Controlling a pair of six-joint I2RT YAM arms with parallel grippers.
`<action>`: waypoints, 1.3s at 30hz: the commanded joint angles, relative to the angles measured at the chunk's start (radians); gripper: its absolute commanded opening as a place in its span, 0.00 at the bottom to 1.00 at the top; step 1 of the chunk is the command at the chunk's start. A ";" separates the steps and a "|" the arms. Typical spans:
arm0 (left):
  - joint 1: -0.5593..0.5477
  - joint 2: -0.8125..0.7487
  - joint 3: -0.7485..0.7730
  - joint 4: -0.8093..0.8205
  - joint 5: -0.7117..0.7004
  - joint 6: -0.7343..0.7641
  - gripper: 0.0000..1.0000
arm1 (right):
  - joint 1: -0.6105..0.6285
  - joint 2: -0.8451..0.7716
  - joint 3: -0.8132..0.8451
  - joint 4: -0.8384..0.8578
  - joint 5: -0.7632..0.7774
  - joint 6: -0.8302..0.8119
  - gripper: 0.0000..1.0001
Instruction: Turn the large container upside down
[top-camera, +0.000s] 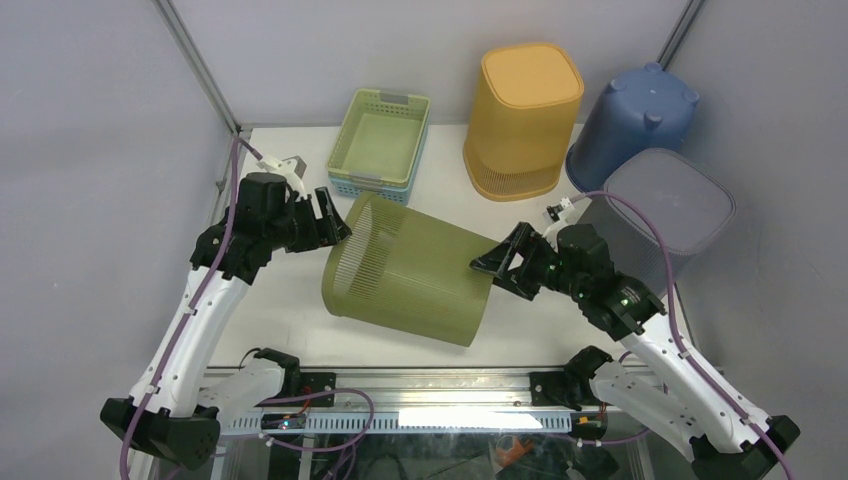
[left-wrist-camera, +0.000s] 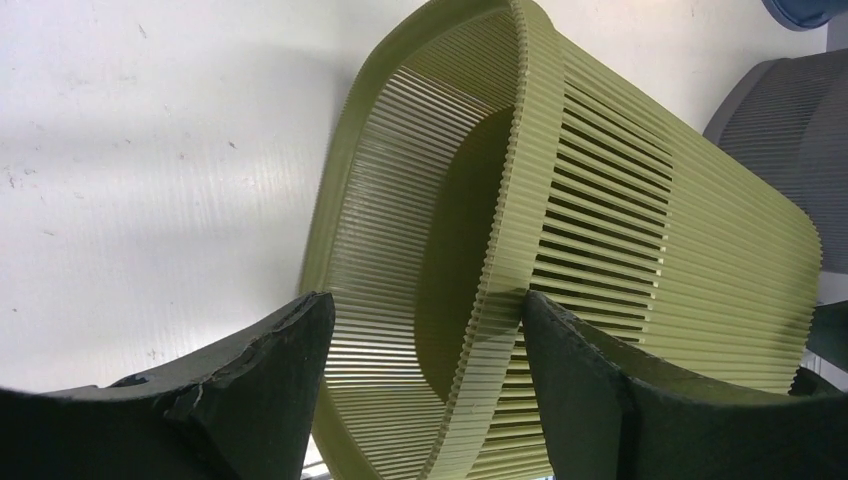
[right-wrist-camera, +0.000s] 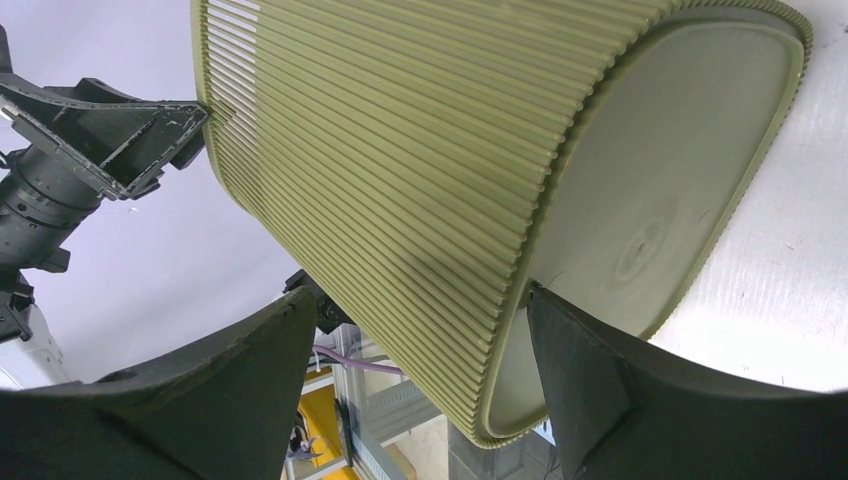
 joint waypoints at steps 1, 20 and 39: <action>-0.003 0.007 -0.009 0.001 0.019 0.027 0.71 | 0.011 0.000 0.034 0.123 -0.044 0.019 0.81; -0.002 0.013 -0.075 0.058 0.092 0.019 0.71 | 0.055 0.048 0.210 0.271 -0.107 0.034 0.79; -0.002 -0.059 0.116 0.054 -0.092 0.024 0.73 | 0.077 -0.025 0.060 -0.012 0.090 0.036 0.80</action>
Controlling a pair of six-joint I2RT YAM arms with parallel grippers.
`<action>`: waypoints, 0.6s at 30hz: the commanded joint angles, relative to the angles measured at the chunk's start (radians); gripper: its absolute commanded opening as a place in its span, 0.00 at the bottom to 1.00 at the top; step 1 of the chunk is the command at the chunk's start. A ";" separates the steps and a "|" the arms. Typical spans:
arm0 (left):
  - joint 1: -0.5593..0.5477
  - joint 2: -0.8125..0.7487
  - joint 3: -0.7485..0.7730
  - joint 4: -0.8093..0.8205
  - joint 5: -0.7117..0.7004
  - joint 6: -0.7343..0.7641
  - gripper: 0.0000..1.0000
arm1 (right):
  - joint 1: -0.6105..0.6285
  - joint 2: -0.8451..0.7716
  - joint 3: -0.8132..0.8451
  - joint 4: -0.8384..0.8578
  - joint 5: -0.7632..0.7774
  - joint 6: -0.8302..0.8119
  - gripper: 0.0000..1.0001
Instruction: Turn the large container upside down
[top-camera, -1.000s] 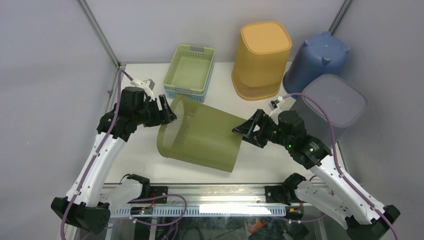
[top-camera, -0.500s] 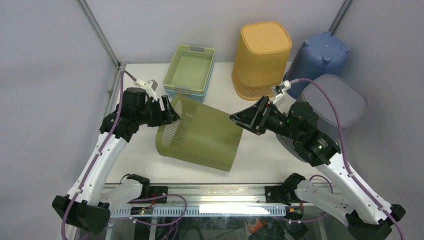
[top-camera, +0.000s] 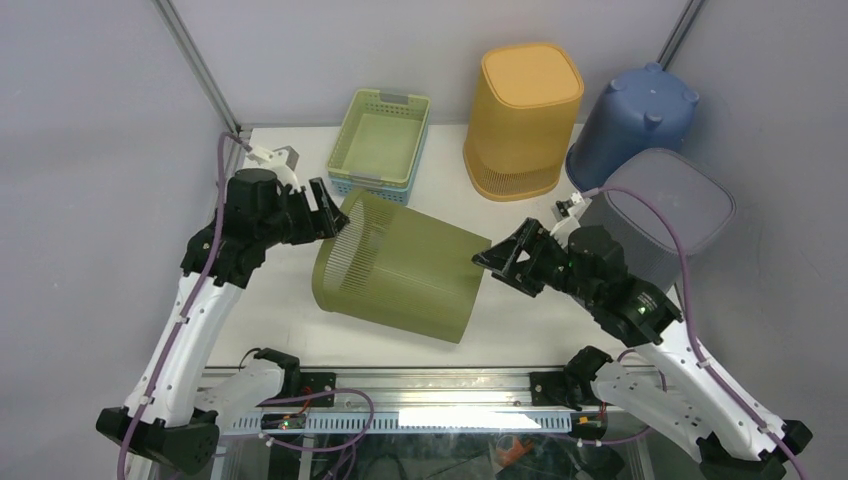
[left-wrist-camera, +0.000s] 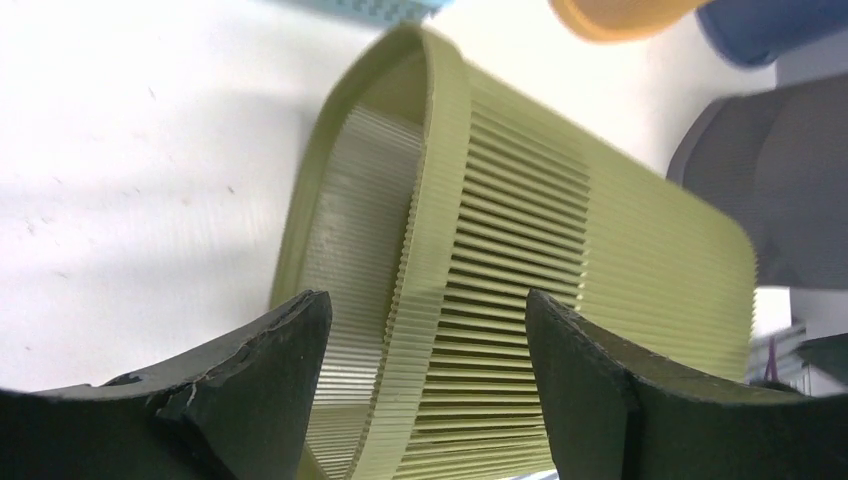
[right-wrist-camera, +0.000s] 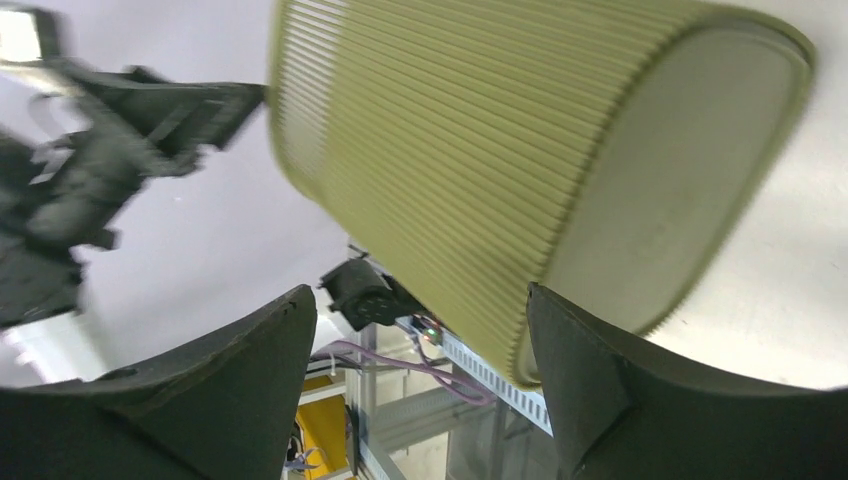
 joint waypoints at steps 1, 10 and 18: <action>-0.003 -0.044 0.121 -0.001 -0.120 0.019 0.73 | 0.007 -0.001 -0.080 0.021 -0.008 0.038 0.80; -0.001 -0.031 0.117 -0.060 -0.174 0.008 0.67 | 0.019 0.056 -0.108 0.104 -0.053 0.036 0.80; -0.002 -0.007 0.060 -0.093 -0.215 0.016 0.63 | 0.026 0.066 -0.122 0.187 -0.081 0.058 0.80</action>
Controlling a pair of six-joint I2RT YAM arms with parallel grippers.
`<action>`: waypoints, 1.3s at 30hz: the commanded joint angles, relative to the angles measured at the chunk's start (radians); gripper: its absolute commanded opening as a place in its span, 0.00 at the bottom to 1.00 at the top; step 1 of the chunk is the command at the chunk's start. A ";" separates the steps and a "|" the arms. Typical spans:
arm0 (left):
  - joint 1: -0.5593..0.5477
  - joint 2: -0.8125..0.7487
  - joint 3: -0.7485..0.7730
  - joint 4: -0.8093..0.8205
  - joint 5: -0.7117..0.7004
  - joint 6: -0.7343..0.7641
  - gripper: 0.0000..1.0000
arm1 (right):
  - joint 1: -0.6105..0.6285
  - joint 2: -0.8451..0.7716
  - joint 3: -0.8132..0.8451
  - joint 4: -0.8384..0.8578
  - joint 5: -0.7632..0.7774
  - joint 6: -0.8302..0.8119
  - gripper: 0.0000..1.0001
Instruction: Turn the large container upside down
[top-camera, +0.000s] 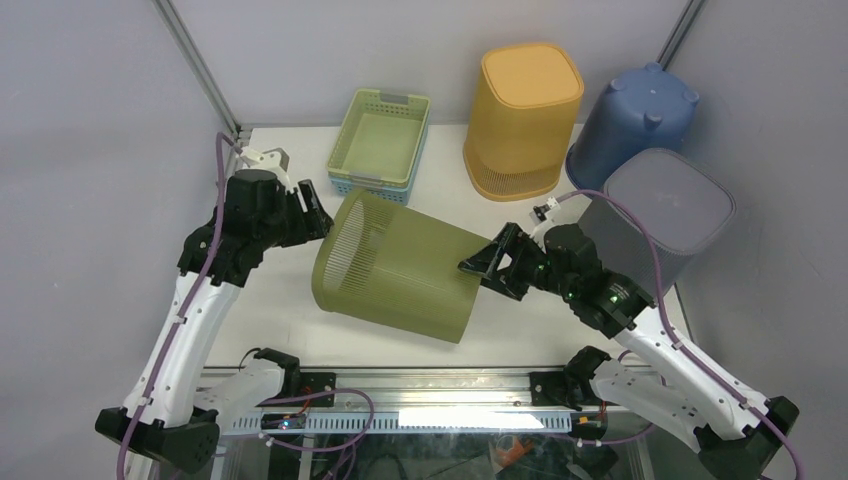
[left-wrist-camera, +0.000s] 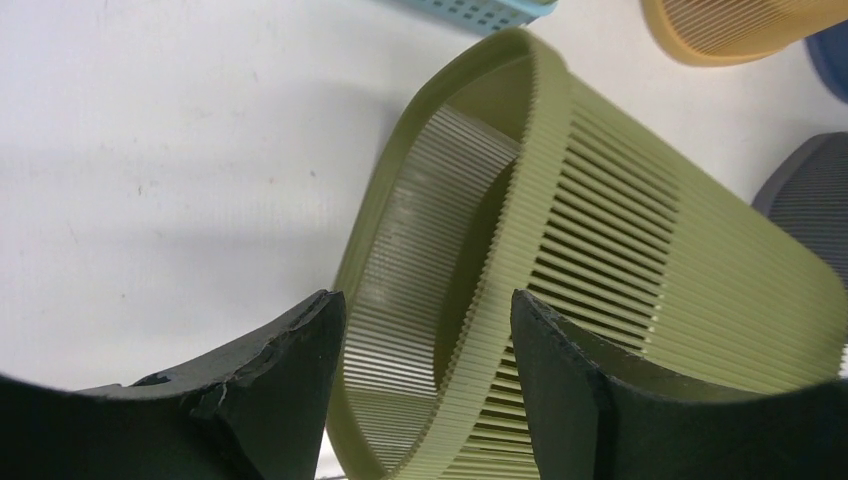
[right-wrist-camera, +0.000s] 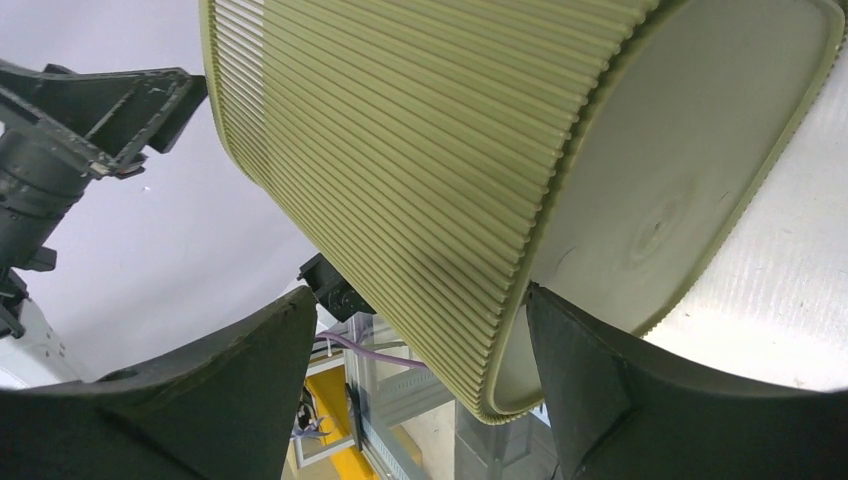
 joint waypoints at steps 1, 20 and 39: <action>-0.001 0.005 -0.018 -0.004 -0.039 0.009 0.63 | 0.011 0.001 0.008 0.103 -0.026 0.019 0.80; -0.001 0.026 -0.102 0.037 0.012 0.011 0.62 | 0.028 0.030 0.157 0.184 -0.053 -0.004 0.80; -0.002 -0.007 -0.083 0.062 0.004 0.046 0.58 | 0.070 -0.072 0.061 -0.057 0.191 0.031 0.79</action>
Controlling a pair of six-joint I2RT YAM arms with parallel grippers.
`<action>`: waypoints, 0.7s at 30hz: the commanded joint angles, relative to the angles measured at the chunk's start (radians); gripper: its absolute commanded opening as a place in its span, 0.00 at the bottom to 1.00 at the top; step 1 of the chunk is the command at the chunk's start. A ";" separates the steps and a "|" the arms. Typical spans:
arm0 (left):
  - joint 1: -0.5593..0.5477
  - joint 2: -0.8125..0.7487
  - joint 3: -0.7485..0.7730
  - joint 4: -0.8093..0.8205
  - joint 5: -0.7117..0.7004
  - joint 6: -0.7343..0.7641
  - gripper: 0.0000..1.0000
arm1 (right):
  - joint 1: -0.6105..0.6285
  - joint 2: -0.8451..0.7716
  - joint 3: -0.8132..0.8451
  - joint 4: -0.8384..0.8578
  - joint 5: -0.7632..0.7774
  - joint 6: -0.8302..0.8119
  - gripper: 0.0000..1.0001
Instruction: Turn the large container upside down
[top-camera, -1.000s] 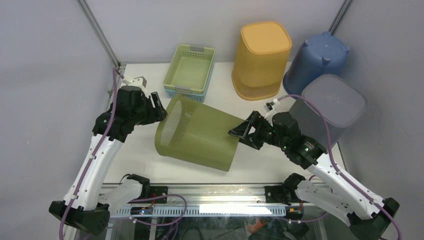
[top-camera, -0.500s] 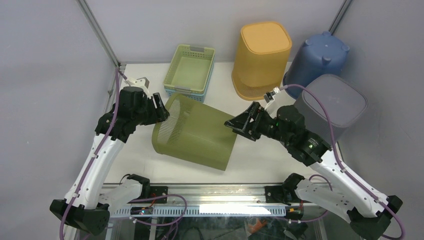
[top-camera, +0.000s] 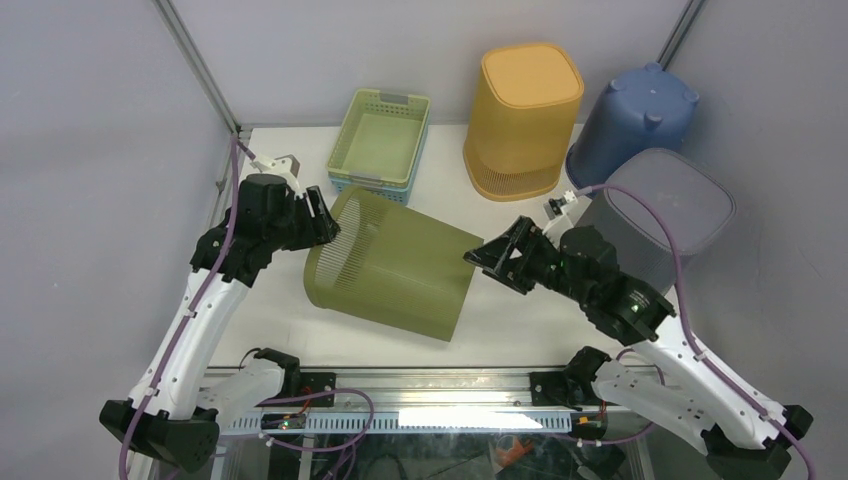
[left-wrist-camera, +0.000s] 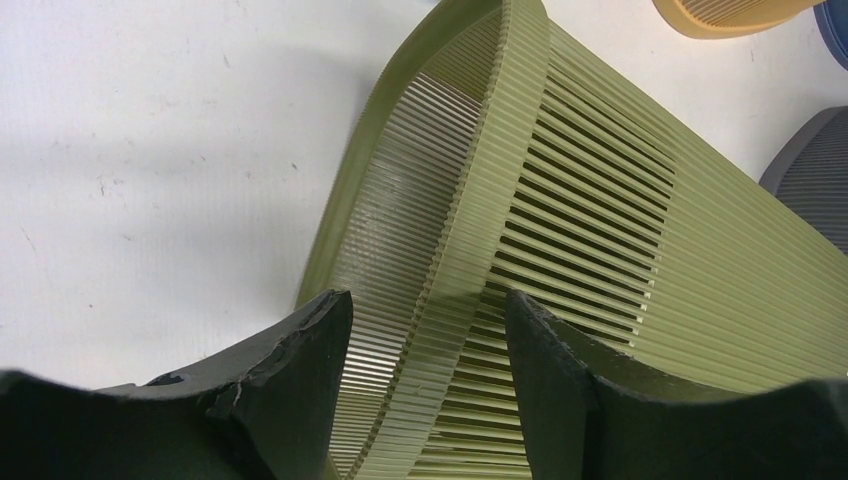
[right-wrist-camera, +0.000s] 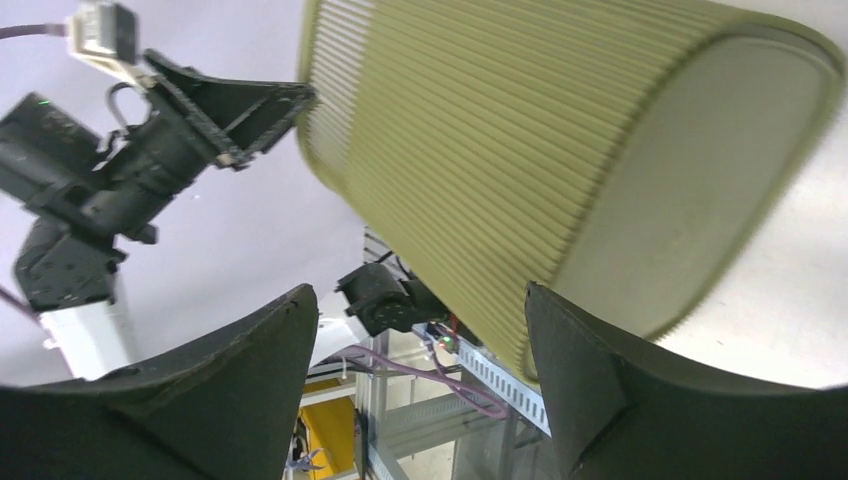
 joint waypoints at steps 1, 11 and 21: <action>-0.001 -0.024 0.020 0.002 -0.035 0.047 0.57 | 0.004 -0.051 -0.072 -0.049 0.073 0.045 0.78; -0.001 -0.024 0.031 0.009 -0.017 0.050 0.50 | 0.017 0.030 -0.143 0.089 -0.011 0.068 0.60; -0.001 -0.017 -0.024 0.033 0.019 0.052 0.49 | 0.020 0.026 -0.162 0.154 -0.024 0.079 0.36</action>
